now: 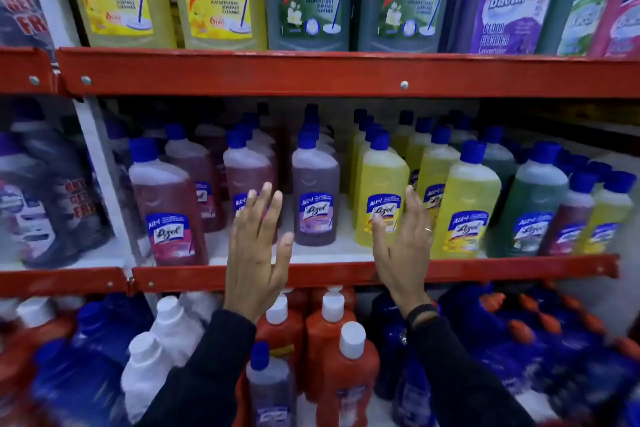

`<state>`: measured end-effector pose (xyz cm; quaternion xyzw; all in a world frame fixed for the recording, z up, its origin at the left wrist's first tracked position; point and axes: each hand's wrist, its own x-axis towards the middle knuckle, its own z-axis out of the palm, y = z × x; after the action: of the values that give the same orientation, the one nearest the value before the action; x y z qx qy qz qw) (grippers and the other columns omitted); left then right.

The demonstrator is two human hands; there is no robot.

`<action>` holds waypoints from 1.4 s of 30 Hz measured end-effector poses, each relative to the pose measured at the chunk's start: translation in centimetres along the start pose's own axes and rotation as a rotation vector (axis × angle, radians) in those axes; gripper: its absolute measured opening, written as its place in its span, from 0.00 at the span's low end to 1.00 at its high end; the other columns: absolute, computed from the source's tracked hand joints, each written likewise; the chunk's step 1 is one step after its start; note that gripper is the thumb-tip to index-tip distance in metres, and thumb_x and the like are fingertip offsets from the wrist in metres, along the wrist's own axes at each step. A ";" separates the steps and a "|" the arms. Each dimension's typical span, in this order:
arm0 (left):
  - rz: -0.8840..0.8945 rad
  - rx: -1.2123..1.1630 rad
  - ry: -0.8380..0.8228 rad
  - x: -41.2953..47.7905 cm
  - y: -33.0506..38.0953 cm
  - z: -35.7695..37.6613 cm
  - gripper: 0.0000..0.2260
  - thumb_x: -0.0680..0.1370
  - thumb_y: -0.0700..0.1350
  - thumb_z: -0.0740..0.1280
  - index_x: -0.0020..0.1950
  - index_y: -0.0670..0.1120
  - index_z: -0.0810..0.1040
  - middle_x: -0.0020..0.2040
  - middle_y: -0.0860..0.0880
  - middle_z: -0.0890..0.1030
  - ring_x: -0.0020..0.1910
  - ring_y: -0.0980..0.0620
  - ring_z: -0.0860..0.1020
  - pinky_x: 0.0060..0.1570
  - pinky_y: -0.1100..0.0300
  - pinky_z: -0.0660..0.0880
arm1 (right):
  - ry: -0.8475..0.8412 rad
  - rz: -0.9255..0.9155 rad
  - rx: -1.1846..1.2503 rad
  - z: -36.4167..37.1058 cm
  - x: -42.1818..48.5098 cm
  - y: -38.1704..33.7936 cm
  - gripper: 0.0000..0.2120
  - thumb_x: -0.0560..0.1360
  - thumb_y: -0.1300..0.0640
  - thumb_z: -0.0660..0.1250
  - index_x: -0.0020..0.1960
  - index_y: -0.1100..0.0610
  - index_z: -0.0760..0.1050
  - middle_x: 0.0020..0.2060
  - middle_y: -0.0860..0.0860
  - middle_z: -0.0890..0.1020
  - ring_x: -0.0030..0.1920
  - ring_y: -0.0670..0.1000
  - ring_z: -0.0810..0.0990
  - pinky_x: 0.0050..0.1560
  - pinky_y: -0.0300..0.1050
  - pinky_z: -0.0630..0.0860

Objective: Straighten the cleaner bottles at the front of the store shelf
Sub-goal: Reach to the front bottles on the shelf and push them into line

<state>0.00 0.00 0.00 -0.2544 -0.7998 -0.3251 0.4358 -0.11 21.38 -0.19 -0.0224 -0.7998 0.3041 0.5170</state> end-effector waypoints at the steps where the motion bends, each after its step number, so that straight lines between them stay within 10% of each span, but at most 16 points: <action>1: -0.036 0.020 -0.043 -0.6 -0.4 0.3 0.24 0.80 0.50 0.54 0.76 0.48 0.56 0.77 0.46 0.59 0.77 0.49 0.53 0.74 0.46 0.53 | -0.036 0.052 -0.003 0.4 -0.1 0.4 0.31 0.76 0.47 0.61 0.74 0.58 0.56 0.73 0.56 0.64 0.72 0.52 0.60 0.69 0.41 0.56; 13: -0.188 0.376 -0.390 -4.3 -5.2 3.3 0.26 0.79 0.57 0.49 0.75 0.50 0.61 0.75 0.47 0.66 0.75 0.46 0.60 0.70 0.43 0.56 | -0.318 0.448 -0.184 4.8 3.8 1.8 0.56 0.63 0.39 0.74 0.74 0.65 0.46 0.68 0.64 0.65 0.64 0.65 0.70 0.59 0.58 0.72; 42: -0.187 0.386 -0.449 -4.5 -5.2 2.7 0.28 0.80 0.62 0.43 0.75 0.51 0.61 0.75 0.47 0.66 0.75 0.44 0.59 0.70 0.43 0.55 | -0.337 0.463 -0.214 0.0 1.2 0.4 0.50 0.63 0.40 0.75 0.71 0.62 0.51 0.62 0.61 0.73 0.60 0.62 0.75 0.53 0.53 0.76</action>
<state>-2.82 -1.97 -6.52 -0.1577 -0.9430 -0.1414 0.2568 -0.75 22.16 0.56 -0.2079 -0.8753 0.3274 0.2887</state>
